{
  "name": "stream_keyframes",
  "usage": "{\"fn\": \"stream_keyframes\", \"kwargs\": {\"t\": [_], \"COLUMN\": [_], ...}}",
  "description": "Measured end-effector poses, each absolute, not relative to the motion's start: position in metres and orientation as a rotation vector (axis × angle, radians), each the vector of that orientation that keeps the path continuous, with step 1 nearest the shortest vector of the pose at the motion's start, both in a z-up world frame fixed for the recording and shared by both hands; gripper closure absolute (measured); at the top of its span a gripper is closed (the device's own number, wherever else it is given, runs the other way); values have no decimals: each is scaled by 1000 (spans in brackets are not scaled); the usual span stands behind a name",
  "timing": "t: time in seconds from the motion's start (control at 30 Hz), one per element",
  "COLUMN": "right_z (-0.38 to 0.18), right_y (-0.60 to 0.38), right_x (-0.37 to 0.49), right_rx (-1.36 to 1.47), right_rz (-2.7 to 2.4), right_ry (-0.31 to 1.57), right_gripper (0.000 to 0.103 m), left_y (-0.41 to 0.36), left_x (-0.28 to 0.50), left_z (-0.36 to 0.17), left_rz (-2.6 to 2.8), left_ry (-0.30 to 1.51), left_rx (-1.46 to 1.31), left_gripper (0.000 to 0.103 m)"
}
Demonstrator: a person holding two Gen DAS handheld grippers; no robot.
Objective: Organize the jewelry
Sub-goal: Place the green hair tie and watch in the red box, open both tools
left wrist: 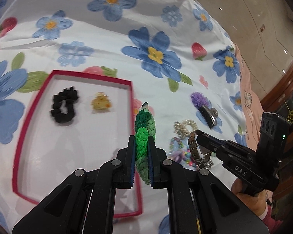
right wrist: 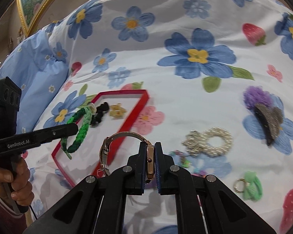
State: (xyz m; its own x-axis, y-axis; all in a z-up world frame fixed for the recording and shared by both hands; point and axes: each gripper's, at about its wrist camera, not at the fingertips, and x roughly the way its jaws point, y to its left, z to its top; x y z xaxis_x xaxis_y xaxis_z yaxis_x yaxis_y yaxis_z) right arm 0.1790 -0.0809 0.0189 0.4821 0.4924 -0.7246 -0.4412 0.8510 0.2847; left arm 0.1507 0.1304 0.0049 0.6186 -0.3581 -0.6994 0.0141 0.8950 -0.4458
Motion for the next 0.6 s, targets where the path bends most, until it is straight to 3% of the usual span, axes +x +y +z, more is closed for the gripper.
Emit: {"fn": "stream_keyframes", "kwargs": {"t": [0.6], "right_z": [12], "right_y": [24], "right_x": [189], "right_rx": [-35], "right_rz": [718], "right_ry": [914], "right_gripper": [95], "left_y": [212], "left_x": [138], "left_z": [-22], "left_rz": [-86], "left_ry": [892], "left_rx": [-506], "left_gripper": [94]}}
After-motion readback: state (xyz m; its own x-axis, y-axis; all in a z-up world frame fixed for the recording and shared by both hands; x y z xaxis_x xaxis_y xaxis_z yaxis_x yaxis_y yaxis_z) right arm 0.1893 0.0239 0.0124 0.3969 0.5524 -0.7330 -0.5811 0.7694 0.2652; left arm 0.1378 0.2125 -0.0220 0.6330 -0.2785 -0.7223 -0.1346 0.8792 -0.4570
